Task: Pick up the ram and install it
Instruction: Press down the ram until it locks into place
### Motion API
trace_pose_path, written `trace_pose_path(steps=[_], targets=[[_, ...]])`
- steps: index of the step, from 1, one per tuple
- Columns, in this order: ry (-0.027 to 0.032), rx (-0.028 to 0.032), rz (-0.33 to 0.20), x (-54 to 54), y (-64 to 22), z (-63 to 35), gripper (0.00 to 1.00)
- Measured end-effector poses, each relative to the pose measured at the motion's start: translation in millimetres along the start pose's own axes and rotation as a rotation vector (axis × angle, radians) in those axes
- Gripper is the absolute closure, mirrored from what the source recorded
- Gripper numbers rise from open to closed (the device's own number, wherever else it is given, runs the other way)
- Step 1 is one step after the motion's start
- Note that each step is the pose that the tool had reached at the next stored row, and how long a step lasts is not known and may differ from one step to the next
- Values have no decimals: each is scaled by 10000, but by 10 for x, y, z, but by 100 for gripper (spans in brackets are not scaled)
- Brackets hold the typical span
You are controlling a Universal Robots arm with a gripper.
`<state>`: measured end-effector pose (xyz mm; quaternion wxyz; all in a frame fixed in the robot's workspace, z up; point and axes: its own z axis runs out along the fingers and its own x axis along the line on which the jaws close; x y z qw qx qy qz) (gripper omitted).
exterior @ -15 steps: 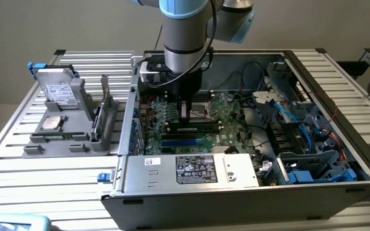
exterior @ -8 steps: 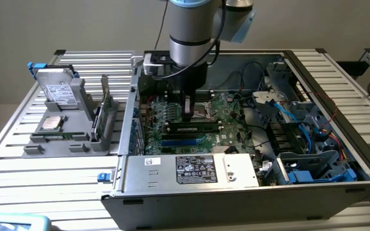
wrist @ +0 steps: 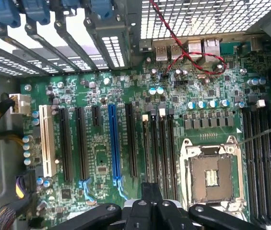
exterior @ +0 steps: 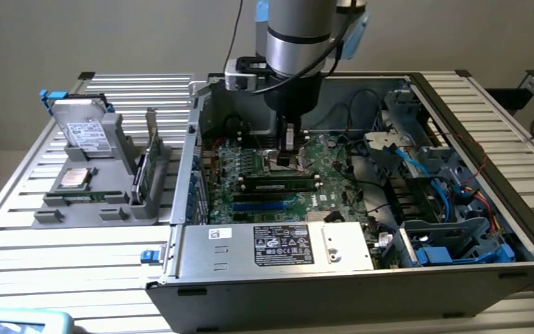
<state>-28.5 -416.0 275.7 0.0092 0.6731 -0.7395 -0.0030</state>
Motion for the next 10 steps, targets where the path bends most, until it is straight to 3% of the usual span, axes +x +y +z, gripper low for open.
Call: trace_pose_path(steps=[3,10], targets=[[6,-79,0,2,-86,-7,89],[7,-83,-1,1,-100,-7,89]])
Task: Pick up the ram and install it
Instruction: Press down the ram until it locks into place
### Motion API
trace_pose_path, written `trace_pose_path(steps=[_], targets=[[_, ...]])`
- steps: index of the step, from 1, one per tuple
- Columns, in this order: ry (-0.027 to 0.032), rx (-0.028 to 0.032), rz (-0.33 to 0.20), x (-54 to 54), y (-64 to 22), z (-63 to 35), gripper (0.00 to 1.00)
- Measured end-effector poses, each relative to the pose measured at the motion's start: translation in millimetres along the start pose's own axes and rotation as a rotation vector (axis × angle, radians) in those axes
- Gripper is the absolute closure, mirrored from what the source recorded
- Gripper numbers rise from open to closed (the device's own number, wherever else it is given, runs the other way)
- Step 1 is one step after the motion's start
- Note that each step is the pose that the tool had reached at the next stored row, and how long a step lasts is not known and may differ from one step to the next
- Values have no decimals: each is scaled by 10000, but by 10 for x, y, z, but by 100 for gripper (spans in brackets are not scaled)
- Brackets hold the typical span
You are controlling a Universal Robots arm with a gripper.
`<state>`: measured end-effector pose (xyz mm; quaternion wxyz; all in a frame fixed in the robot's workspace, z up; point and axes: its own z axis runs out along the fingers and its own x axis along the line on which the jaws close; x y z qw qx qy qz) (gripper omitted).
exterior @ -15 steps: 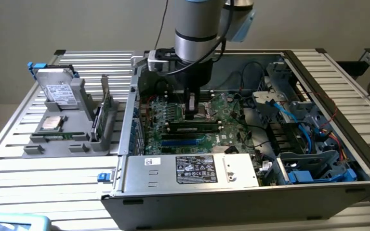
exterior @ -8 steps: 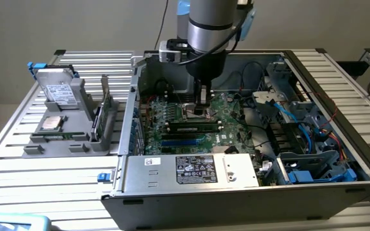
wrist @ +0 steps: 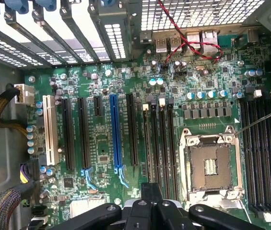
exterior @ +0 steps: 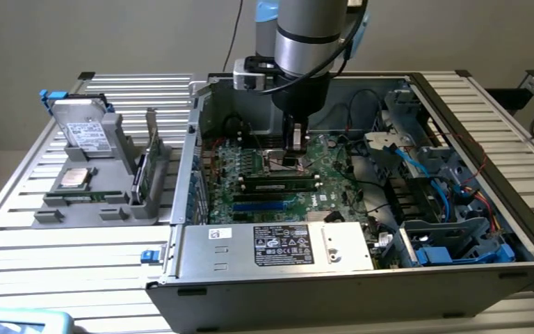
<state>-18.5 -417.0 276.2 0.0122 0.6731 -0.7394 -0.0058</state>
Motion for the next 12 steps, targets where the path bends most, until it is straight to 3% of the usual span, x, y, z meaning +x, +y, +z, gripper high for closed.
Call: trace_pose_path(steps=[12], targets=[[-4,-1,71,0,0,0,89]])
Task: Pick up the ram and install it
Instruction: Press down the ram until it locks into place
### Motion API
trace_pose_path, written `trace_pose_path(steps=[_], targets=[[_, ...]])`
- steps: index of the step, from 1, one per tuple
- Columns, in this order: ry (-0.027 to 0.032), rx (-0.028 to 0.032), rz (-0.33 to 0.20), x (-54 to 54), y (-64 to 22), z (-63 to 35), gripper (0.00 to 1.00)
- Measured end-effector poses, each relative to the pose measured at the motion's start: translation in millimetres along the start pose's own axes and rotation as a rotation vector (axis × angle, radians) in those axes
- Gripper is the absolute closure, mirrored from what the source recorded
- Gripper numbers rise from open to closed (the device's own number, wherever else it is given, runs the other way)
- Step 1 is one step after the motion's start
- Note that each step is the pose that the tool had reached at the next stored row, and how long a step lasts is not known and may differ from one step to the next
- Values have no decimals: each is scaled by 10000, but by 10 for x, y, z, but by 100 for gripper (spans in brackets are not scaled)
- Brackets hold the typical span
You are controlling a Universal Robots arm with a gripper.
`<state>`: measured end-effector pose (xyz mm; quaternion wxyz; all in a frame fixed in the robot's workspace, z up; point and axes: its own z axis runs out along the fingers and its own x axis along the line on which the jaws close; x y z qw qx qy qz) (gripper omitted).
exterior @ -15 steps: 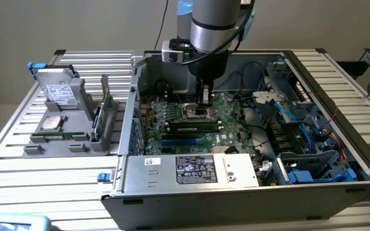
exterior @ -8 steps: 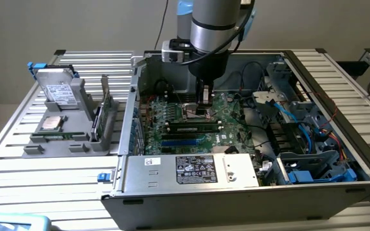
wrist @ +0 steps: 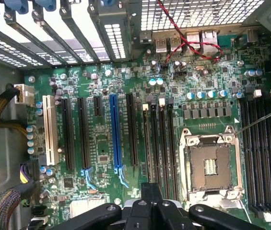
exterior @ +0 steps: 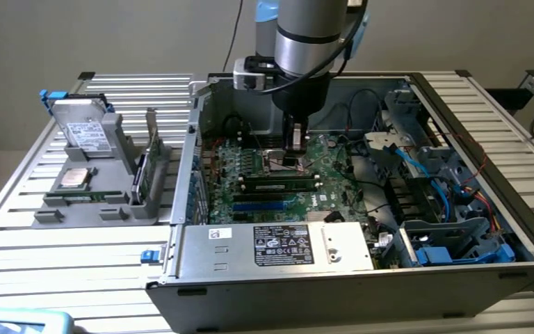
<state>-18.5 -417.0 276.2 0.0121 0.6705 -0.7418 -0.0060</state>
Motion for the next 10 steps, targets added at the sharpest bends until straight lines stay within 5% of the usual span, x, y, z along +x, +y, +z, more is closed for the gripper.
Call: trace_pose_path(steps=[10], targets=[[-32,-13,1270,1,3,-121,89]])
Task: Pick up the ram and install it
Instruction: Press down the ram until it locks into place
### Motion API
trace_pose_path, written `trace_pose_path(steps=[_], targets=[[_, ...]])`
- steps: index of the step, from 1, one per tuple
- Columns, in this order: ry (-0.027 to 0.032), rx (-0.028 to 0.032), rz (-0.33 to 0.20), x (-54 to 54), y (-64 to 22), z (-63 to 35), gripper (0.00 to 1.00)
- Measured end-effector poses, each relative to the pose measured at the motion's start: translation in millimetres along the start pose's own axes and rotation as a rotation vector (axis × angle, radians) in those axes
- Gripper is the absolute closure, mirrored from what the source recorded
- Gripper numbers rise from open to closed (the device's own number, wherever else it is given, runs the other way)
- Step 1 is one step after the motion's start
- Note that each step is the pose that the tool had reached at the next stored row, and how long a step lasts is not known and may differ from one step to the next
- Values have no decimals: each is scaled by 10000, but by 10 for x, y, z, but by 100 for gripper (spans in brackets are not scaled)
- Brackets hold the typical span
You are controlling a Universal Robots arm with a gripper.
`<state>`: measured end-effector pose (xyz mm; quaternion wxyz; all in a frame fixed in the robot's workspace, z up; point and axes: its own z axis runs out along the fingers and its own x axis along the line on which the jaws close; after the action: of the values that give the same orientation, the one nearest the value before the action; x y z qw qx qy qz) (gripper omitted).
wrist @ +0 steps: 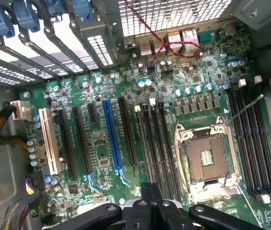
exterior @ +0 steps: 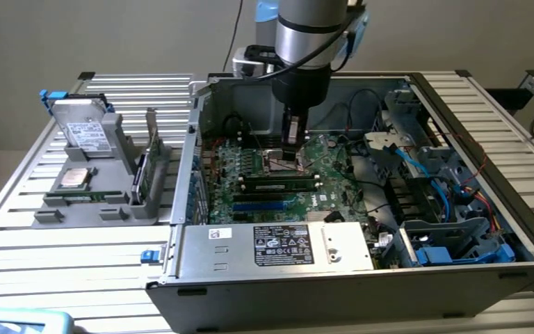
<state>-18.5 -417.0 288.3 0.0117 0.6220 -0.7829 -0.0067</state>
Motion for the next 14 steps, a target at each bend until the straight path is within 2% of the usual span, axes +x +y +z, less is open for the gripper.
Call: trace_pose_path(steps=[14], targets=[[-46,-18,1844,2,5,-208,89]])
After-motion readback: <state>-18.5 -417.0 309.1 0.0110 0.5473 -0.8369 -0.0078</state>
